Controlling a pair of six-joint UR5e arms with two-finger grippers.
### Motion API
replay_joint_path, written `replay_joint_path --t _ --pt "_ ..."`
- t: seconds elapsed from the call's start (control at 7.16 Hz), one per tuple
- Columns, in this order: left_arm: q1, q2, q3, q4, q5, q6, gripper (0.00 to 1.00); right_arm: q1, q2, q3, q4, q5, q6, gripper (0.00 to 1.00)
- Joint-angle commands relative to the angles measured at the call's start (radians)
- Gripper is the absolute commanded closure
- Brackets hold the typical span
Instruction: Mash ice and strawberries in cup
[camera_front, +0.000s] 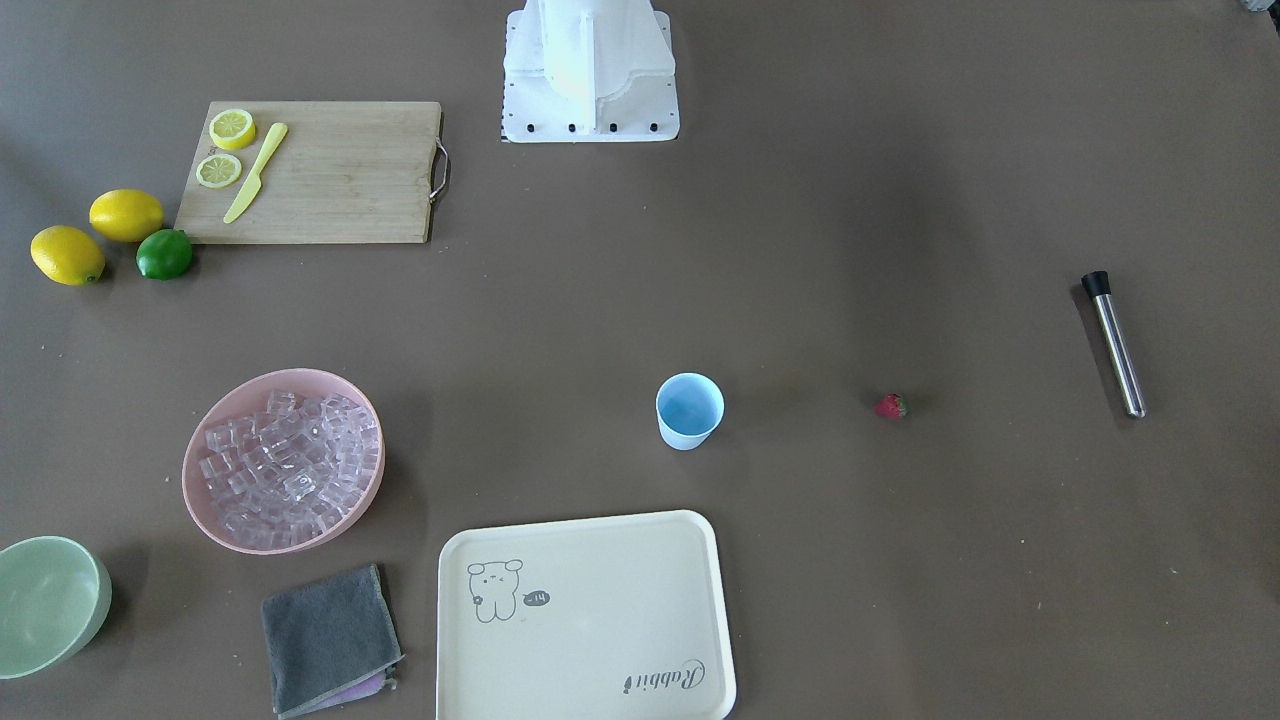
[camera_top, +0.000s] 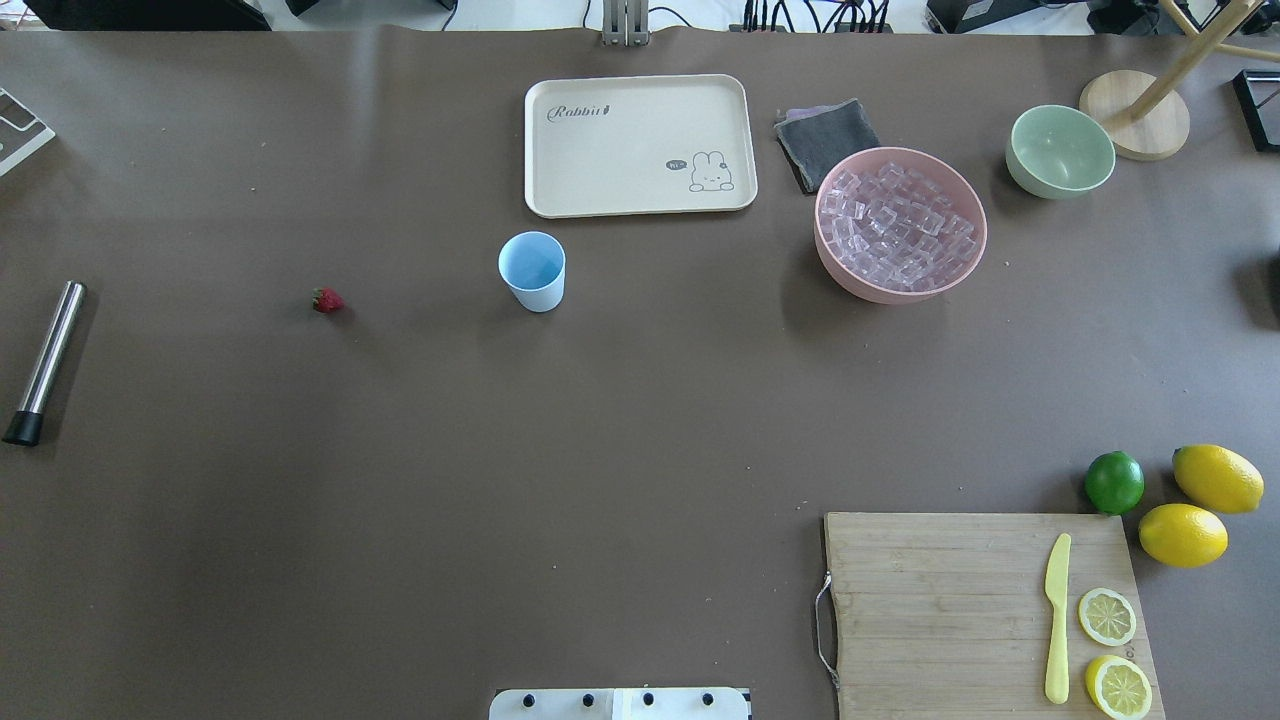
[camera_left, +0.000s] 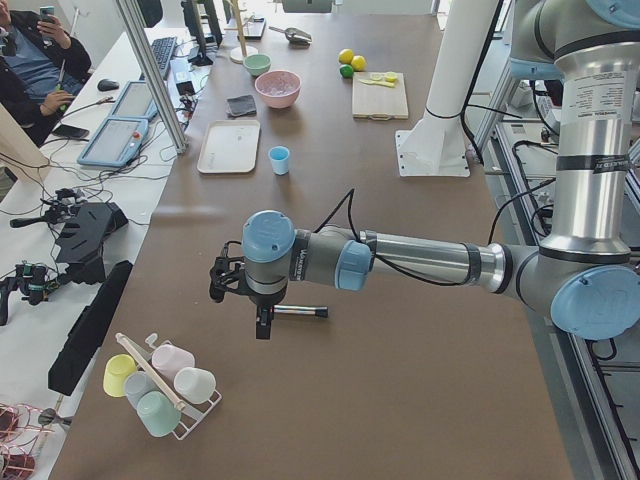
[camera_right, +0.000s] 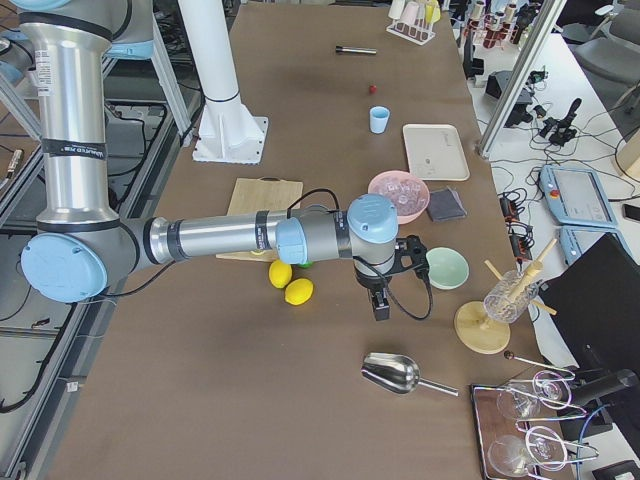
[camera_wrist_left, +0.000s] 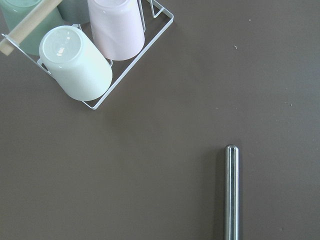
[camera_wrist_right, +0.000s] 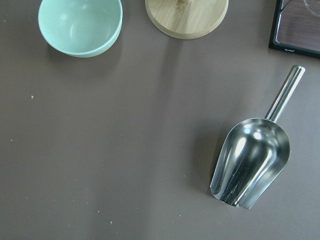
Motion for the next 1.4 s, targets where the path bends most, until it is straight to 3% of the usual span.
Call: replay_joint_path --t 0.0,0.28,0.42,0.84,1.26 --pt "0.000 0.001 -0.006 -0.002 0.000 0.000 0.02 0.000 0.001 0.001 0.000 -0.003 0.000 0.01" --pt "0.000 0.011 -0.058 -0.023 0.004 0.001 0.02 -0.001 0.010 -0.005 -0.002 0.000 0.000 0.01" --pt "0.003 0.028 -0.058 -0.084 0.004 0.000 0.02 0.000 0.011 -0.005 -0.002 0.008 0.000 0.01" --pt "0.003 0.044 -0.049 -0.086 -0.034 -0.011 0.02 -0.008 0.033 0.018 -0.002 0.004 0.026 0.01" --pt "0.001 0.058 -0.031 -0.086 -0.036 -0.012 0.02 -0.177 0.080 0.156 0.003 -0.035 0.262 0.01"
